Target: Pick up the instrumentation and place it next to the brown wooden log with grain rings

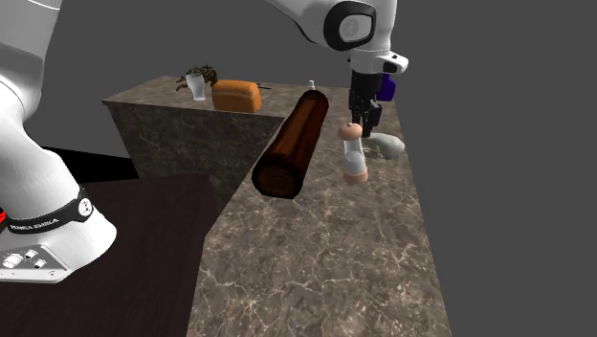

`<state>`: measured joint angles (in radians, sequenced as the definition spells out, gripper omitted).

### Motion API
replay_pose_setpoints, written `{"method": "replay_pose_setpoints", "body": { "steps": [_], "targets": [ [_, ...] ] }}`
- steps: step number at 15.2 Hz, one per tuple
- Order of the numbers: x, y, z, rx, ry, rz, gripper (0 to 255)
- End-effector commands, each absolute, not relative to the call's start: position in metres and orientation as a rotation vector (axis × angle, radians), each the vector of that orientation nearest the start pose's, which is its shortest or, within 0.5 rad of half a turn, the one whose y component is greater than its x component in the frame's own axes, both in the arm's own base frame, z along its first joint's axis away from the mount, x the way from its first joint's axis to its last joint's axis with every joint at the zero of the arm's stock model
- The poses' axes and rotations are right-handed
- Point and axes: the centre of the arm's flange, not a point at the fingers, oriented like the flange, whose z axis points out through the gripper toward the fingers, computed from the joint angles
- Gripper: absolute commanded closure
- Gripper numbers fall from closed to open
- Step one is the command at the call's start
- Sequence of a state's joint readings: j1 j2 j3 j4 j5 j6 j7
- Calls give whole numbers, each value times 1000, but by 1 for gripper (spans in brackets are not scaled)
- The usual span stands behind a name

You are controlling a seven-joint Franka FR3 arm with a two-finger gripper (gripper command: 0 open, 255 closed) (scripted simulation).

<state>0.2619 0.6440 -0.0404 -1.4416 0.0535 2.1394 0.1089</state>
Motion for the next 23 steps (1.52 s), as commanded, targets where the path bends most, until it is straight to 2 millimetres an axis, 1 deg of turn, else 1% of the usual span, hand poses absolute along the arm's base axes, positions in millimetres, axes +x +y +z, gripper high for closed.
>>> {"method": "replay_pose_setpoints", "body": {
  "steps": [1, 12, 19, 20, 23],
  "targets": [
    [705, 167, 306, -3107, -146, -79, 255],
    [705, 167, 250, -3107, -146, -79, 255],
    [705, 167, 250, -3107, -146, -79, 255],
    [705, 167, 250, -3107, -146, -79, 0],
    [705, 167, 250, -3107, -146, -79, 0]
  ]
}}
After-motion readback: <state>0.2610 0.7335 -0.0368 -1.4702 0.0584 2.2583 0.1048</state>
